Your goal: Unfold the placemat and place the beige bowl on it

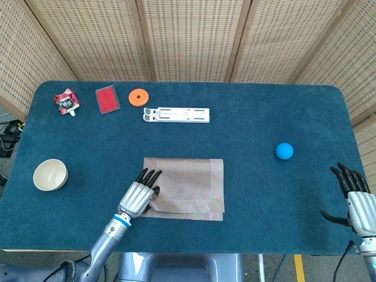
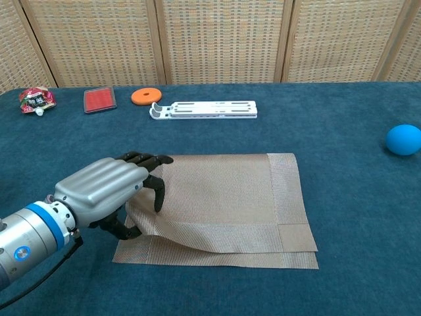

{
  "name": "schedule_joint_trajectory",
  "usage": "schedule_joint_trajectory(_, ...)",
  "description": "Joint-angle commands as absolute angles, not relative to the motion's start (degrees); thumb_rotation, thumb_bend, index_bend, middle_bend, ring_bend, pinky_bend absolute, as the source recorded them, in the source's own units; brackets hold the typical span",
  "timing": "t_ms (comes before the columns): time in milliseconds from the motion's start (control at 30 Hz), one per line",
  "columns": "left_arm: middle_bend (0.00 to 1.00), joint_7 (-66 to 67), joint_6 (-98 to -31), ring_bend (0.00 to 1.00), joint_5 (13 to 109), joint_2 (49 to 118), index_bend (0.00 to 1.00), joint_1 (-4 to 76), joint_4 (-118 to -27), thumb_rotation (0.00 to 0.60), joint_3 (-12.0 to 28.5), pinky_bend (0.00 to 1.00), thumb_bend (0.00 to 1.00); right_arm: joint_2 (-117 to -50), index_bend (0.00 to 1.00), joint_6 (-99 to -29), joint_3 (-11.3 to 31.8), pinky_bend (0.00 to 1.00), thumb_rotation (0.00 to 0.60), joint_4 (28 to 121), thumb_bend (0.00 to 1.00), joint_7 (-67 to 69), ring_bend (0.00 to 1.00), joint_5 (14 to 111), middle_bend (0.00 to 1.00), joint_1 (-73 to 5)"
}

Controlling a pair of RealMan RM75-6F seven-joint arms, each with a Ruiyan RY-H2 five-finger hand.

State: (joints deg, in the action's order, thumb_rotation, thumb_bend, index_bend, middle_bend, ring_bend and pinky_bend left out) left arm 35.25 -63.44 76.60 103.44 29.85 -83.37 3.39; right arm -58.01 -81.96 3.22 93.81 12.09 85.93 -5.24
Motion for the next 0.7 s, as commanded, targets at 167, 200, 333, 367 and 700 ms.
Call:
schedule_joint_trajectory(167, 0.0, 30.43, -66.24, 0.0, 79.34, 103.22, 0.72, 29.98, -82.33, 0.6, 4.6, 0.0, 0.42, -58.04, 0.01, -81.8, 3.19, 0.0, 0.6, 93.89, 0.06, 11.88, 0.0, 85.82, 0.0, -5.26)
schedule_joint_trajectory(200, 0.0, 30.11, -66.36, 0.0, 79.52, 103.05, 0.75, 30.03, -82.33, 0.6, 4.7, 0.0, 0.44, -58.05, 0.01, -81.73, 3.18, 0.0, 0.6, 93.88, 0.06, 11.88, 0.0, 85.79, 0.0, -5.27)
schedule_joint_trajectory(333, 0.0, 29.25, -66.73, 0.0, 80.23, 102.1, 0.78, 30.36, -82.71, 0.6, 5.1, 0.0, 0.48, -58.12, 0.01, -81.34, 3.22, 0.0, 0.6, 93.72, 0.06, 11.83, 0.0, 85.51, 0.0, -5.41)
schedule_joint_trajectory(367, 0.0, 28.99, -66.74, 0.0, 80.38, 101.77, 0.78, 30.49, -82.95, 0.6, 5.24, 0.0, 0.49, -58.15, 0.01, -81.23, 3.25, 0.0, 0.6, 93.66, 0.06, 11.81, 0.0, 85.42, 0.0, -5.45)
schedule_joint_trajectory(700, 0.0, 28.85, -65.77, 0.0, 79.98, 95.57, 0.76, 33.4, -88.26, 0.6, 9.9, 0.0, 0.49, -58.73, 0.01, -79.24, 3.93, 0.0, 0.6, 92.49, 0.06, 11.19, 0.0, 82.99, 0.0, -6.15)
